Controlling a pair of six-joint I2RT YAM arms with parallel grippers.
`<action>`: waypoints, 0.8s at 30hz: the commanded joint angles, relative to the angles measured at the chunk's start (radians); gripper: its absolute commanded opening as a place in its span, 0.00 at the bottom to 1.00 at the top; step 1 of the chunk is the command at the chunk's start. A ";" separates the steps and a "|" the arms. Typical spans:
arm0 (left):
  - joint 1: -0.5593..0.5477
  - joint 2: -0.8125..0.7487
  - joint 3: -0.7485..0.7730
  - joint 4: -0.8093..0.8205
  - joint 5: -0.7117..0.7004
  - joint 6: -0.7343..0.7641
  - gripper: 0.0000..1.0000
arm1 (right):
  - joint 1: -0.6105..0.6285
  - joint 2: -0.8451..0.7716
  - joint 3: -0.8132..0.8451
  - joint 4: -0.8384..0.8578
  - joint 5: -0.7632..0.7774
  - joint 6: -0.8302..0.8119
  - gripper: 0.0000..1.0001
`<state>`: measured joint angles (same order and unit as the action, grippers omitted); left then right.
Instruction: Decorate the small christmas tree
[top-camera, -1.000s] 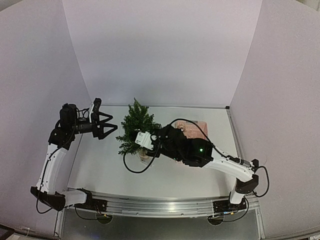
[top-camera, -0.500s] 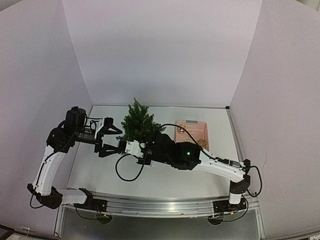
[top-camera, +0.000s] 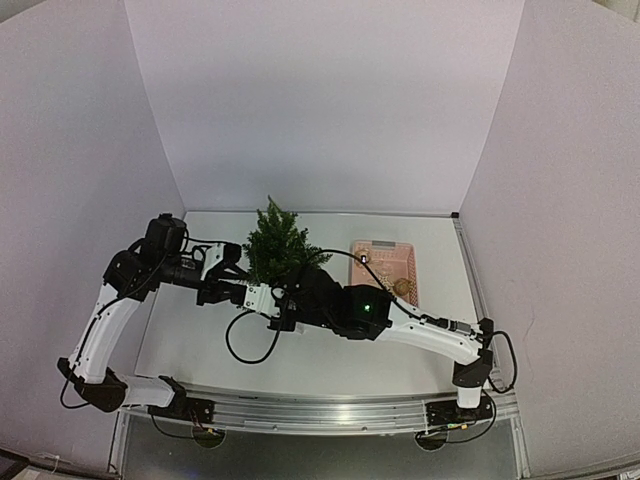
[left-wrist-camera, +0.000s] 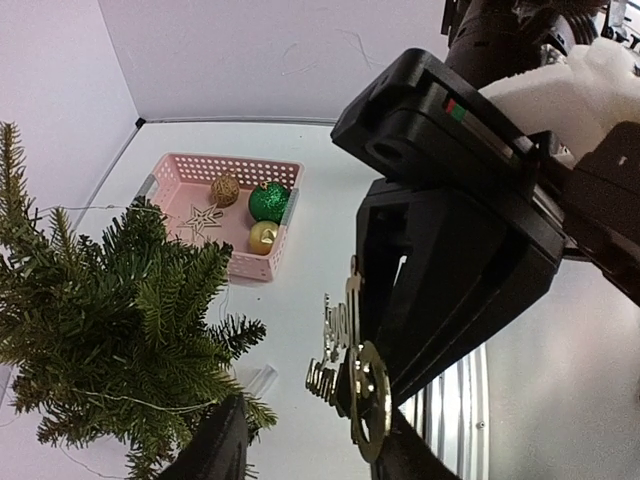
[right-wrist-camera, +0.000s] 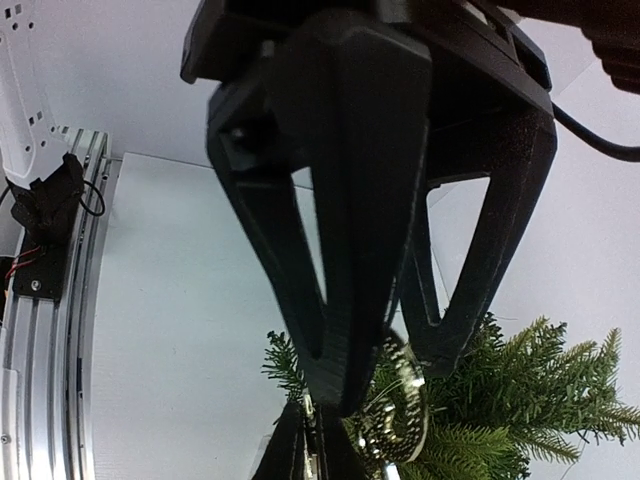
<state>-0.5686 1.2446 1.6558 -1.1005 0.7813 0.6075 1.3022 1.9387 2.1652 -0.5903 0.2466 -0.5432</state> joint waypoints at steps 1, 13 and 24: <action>-0.004 0.002 0.036 -0.003 -0.007 0.023 0.27 | 0.003 0.016 0.043 0.032 -0.003 -0.019 0.05; -0.004 -0.053 -0.036 0.124 -0.080 -0.172 0.00 | 0.003 0.009 0.050 0.054 0.063 0.040 0.31; -0.001 -0.169 -0.186 0.389 -0.278 -0.514 0.00 | 0.003 -0.088 0.033 0.137 -0.118 0.227 0.64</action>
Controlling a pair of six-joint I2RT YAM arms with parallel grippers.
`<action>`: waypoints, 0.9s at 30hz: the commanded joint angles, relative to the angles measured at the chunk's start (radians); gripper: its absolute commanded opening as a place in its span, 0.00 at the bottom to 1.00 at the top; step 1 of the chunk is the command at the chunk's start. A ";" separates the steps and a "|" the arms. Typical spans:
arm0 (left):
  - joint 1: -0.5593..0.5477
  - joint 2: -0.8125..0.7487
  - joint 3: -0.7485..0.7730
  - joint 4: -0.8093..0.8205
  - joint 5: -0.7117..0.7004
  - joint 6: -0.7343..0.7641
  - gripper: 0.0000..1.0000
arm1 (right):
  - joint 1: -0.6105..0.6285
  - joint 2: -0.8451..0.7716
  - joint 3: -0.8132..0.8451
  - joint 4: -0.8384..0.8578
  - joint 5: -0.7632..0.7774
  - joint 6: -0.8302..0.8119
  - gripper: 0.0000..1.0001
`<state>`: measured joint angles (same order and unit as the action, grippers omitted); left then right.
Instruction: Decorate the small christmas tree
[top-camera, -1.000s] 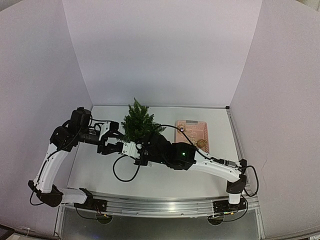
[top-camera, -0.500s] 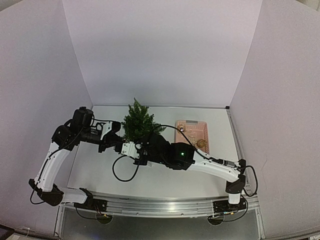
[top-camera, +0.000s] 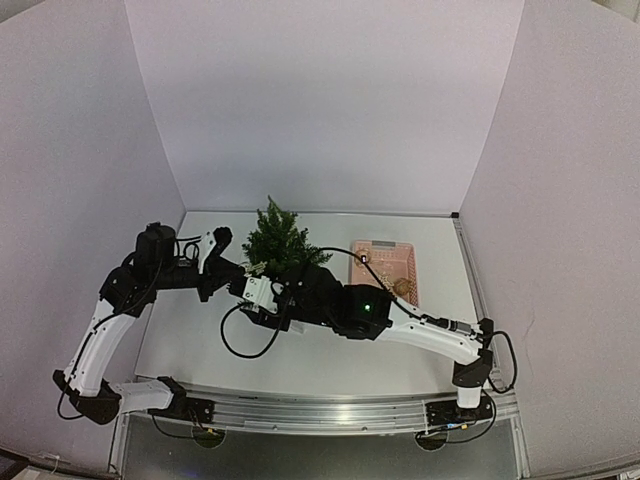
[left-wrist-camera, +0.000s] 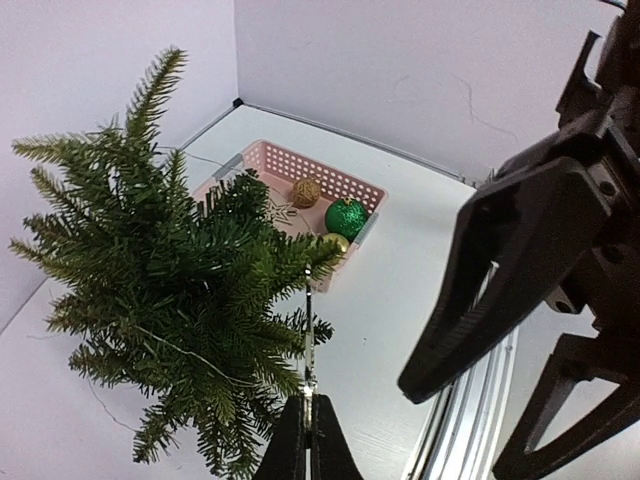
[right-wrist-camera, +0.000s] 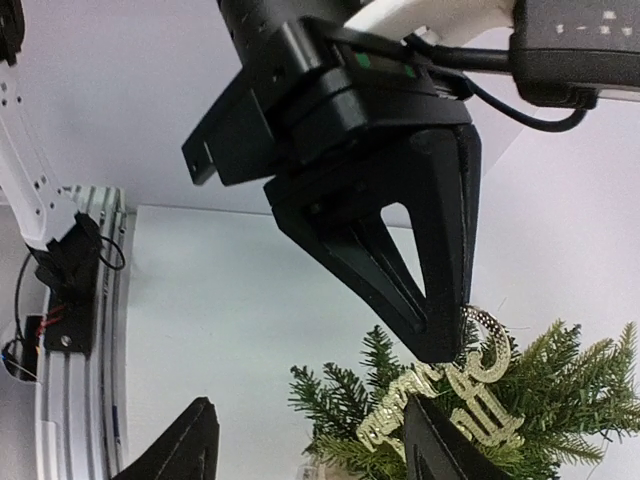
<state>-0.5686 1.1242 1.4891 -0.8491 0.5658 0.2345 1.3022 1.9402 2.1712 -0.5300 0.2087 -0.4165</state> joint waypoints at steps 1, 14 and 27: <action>-0.001 -0.054 -0.022 0.146 -0.064 -0.155 0.00 | 0.002 -0.096 0.027 0.082 -0.082 0.121 0.65; 0.053 -0.134 -0.115 0.478 0.163 -0.453 0.00 | -0.214 -0.304 -0.270 0.202 -0.313 0.536 0.90; 0.090 -0.145 -0.247 0.835 0.269 -0.647 0.00 | -0.232 -0.241 -0.308 0.419 -0.548 0.567 0.80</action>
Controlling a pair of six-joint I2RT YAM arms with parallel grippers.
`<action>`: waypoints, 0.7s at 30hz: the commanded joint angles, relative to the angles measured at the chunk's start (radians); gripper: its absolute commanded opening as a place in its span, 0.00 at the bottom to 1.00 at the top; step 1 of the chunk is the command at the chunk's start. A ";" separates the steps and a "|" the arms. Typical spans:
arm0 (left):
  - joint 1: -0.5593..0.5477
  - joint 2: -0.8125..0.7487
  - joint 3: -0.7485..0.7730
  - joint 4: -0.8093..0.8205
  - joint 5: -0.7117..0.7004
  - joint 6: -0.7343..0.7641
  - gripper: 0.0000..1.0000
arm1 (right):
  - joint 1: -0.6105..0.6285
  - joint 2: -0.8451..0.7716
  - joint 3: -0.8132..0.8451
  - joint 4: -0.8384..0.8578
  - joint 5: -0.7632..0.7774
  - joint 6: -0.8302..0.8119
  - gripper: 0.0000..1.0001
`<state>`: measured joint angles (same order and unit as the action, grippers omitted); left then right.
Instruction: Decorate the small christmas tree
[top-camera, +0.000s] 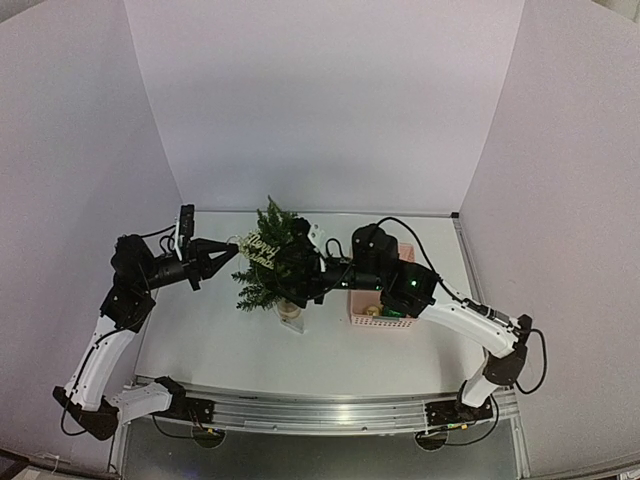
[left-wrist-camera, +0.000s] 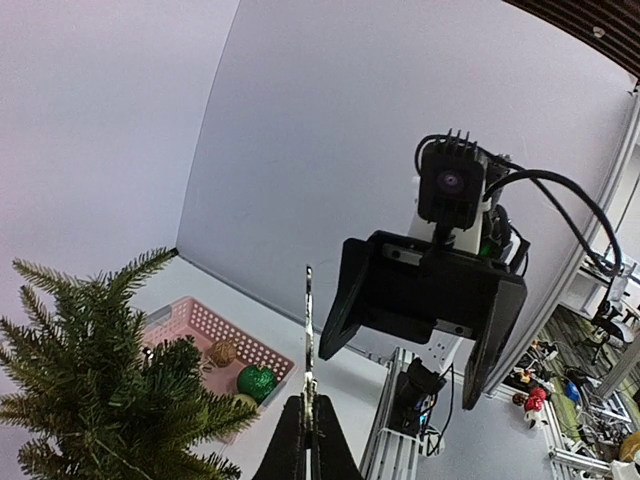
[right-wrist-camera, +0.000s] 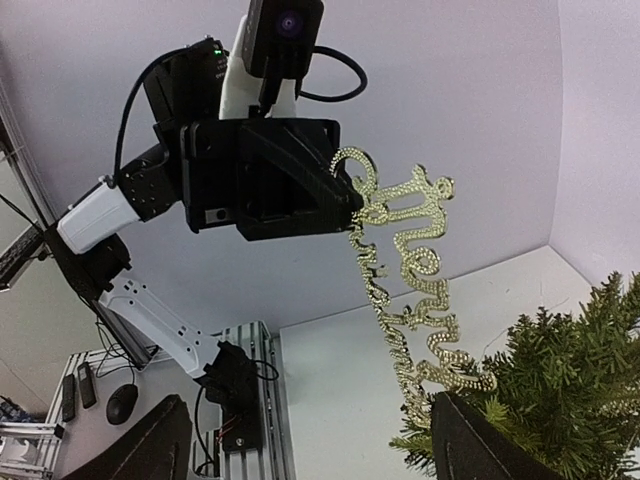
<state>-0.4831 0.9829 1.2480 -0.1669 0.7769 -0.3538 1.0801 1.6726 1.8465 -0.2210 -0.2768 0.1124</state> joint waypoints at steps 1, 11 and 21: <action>0.005 -0.004 -0.007 0.159 0.063 -0.059 0.00 | -0.018 0.027 0.016 0.117 -0.064 0.046 0.79; 0.004 -0.006 -0.002 0.162 0.076 -0.036 0.00 | -0.118 -0.016 -0.069 0.188 -0.085 0.132 0.78; 0.005 0.003 -0.002 0.162 0.071 -0.041 0.00 | -0.118 0.106 0.036 0.254 -0.368 0.172 0.73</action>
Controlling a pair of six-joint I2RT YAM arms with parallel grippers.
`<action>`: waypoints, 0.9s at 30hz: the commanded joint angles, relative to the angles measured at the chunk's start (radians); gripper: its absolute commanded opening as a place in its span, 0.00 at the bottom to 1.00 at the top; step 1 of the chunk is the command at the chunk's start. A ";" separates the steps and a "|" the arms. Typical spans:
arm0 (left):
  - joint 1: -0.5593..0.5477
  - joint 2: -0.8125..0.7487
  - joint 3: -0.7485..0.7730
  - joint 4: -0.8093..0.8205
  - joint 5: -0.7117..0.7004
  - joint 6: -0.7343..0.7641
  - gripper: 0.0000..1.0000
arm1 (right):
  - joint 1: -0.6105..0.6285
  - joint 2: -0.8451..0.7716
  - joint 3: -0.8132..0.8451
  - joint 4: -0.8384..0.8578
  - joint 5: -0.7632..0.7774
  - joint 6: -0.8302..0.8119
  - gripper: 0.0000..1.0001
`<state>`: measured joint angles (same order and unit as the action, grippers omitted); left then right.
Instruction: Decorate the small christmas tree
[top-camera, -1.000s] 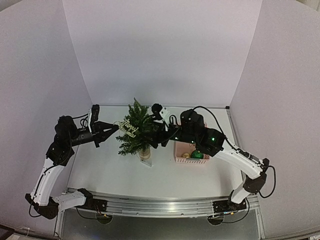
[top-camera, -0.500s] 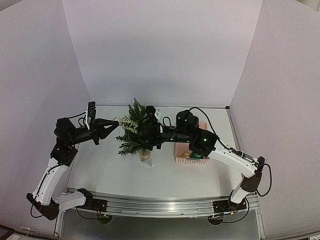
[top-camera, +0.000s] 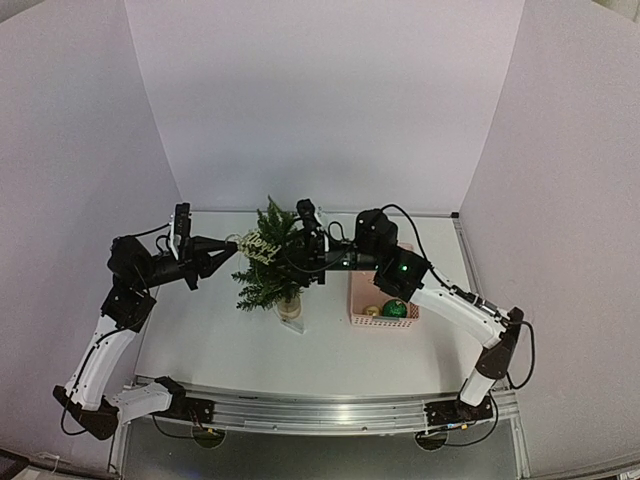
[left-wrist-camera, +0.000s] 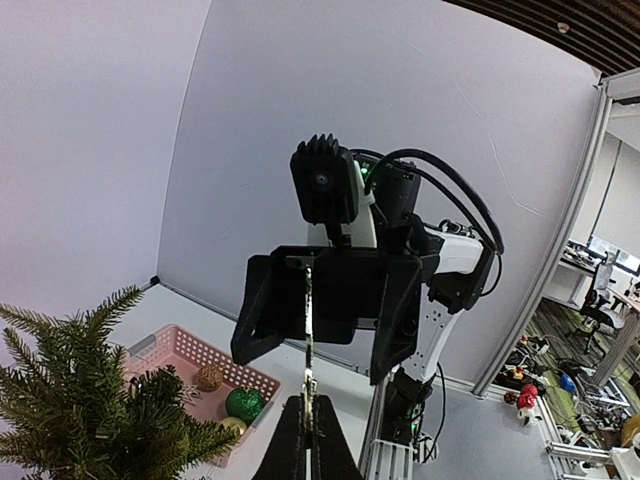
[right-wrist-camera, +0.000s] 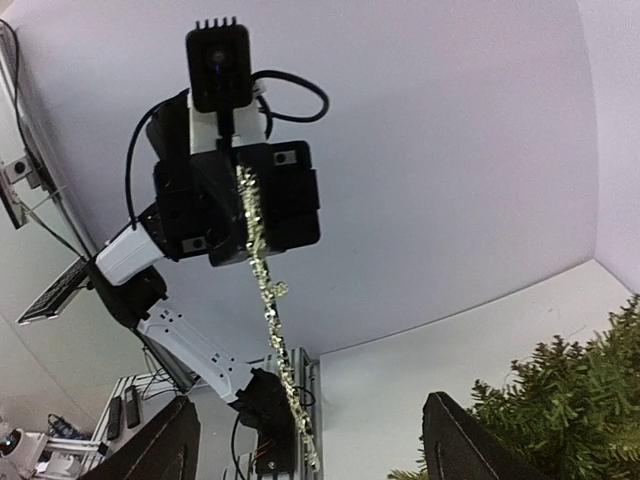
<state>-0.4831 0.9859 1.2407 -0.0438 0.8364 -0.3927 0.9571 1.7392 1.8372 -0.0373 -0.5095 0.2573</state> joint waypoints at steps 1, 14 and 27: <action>0.004 0.000 0.005 0.040 0.012 -0.002 0.00 | 0.005 0.048 0.052 0.073 -0.132 0.036 0.72; 0.018 -0.022 -0.030 -0.011 -0.034 -0.024 0.04 | 0.004 0.031 0.010 0.122 -0.096 0.049 0.00; 0.035 -0.021 0.004 -0.374 -0.035 0.254 0.93 | 0.003 0.006 0.107 -0.529 -0.004 -0.124 0.00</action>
<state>-0.4541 0.9620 1.2171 -0.2795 0.7657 -0.2850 0.9600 1.7588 1.8516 -0.2751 -0.5371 0.2223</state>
